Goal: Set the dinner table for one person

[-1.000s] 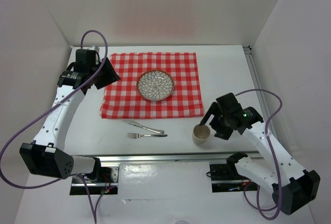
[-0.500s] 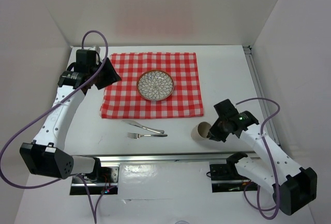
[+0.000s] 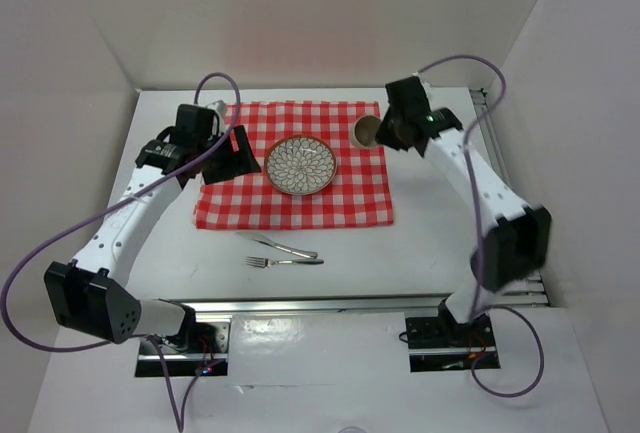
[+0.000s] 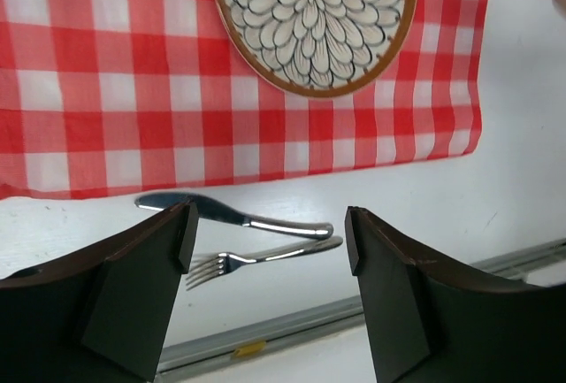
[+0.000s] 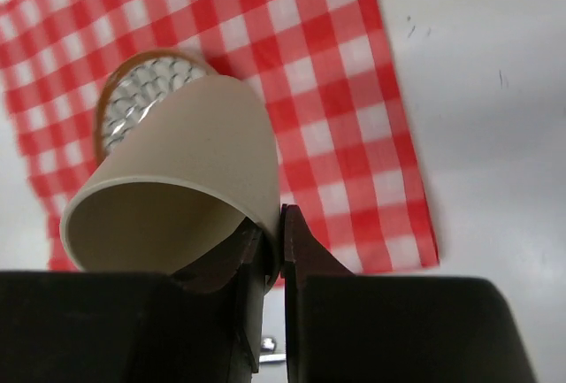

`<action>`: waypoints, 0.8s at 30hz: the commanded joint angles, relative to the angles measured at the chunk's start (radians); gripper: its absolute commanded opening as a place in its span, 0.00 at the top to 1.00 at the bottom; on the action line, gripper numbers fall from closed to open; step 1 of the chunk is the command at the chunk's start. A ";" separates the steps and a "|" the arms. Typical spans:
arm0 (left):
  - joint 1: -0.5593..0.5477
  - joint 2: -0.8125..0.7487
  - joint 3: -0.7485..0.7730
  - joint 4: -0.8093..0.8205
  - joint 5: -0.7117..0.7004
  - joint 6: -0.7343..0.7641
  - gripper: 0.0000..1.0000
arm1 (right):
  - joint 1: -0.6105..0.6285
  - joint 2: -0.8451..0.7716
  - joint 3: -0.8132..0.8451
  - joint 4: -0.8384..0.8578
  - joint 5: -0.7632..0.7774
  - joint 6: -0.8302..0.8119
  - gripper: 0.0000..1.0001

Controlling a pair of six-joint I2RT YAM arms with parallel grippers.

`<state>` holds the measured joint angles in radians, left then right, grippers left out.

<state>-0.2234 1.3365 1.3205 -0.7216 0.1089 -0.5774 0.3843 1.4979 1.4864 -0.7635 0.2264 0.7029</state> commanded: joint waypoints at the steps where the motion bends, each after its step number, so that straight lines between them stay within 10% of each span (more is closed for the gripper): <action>1: -0.050 0.007 -0.007 -0.022 -0.006 0.031 0.15 | -0.093 0.233 0.224 0.145 -0.030 -0.172 1.00; 11: -0.191 -0.071 -0.172 -0.002 -0.069 -0.065 0.16 | -0.159 0.820 0.871 -0.031 -0.111 -0.218 1.00; 24: -0.312 -0.102 -0.244 -0.059 -0.183 -0.182 0.16 | -0.197 0.958 0.908 -0.019 -0.167 -0.227 1.00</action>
<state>-0.5240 1.2705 1.0748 -0.7700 -0.0391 -0.7200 0.1967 2.4336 2.3520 -0.7746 0.0715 0.4908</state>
